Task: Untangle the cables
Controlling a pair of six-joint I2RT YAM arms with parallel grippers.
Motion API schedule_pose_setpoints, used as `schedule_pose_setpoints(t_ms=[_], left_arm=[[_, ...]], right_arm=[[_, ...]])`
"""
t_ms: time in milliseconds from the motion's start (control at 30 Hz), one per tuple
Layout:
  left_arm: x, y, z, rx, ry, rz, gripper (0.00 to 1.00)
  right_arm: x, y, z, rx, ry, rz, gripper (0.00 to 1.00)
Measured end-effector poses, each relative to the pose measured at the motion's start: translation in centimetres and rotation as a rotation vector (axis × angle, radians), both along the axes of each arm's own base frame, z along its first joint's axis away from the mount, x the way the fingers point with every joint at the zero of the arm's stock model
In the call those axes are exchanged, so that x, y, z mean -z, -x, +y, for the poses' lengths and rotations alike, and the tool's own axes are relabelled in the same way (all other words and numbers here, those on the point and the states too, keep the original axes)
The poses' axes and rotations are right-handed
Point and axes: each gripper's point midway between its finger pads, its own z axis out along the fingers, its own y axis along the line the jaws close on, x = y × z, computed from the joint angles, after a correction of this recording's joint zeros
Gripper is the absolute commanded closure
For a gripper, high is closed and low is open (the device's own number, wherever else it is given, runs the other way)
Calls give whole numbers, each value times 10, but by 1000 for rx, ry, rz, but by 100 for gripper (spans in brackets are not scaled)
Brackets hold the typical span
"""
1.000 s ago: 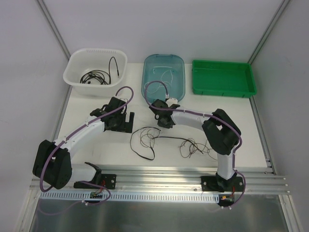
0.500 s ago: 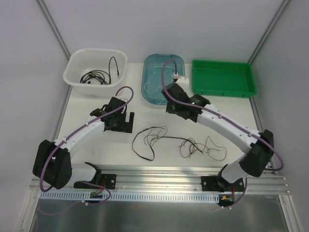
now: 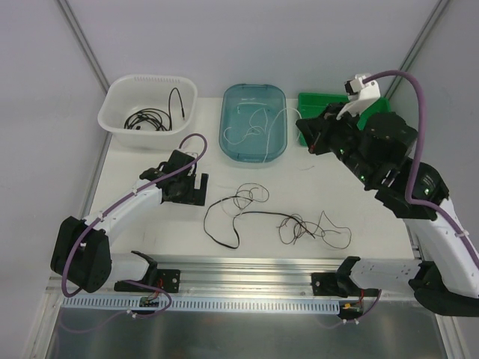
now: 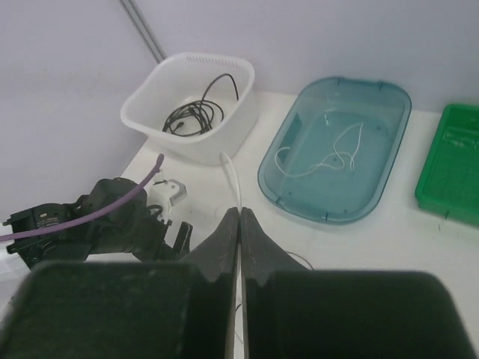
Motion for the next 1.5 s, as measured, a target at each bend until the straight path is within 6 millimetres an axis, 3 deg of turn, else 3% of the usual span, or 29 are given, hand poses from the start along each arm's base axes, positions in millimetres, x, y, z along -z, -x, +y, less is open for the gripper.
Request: schedule_pose_setpoints(t_ms=[200, 400, 500, 700, 800, 867, 1000, 1100, 1233, 1400, 1500], left_arm=[[0, 0, 0, 0, 0, 0, 1], [1, 0, 0, 0, -2, 2, 1], [2, 0, 0, 0, -3, 6, 1], [3, 0, 0, -1, -7, 11, 1], [3, 0, 0, -1, -7, 11, 1], [3, 0, 1, -1, -7, 11, 1], [3, 0, 1, -1, -8, 11, 1], [3, 0, 1, -2, -10, 10, 1], [4, -1, 2, -6, -18, 8, 1], [7, -1, 4, -9, -28, 16, 1], [9, 0, 4, -9, -32, 24, 1]], right_arm=[[-34, 14, -6, -66, -25, -141, 99], [-75, 19, -26, -17, -108, -309, 99], [-90, 18, -38, 34, -150, -381, 99], [-147, 17, -55, 120, -235, -540, 99], [-176, 11, -54, 147, -251, -596, 99], [-179, 0, -47, 159, -231, -604, 99], [-157, -42, -27, 193, -142, -563, 99], [-122, -90, -10, 212, -64, -488, 99], [-58, -156, 14, 206, 37, -355, 99], [20, -221, 43, 177, 119, -200, 99], [79, -253, 56, 167, 162, -86, 99]])
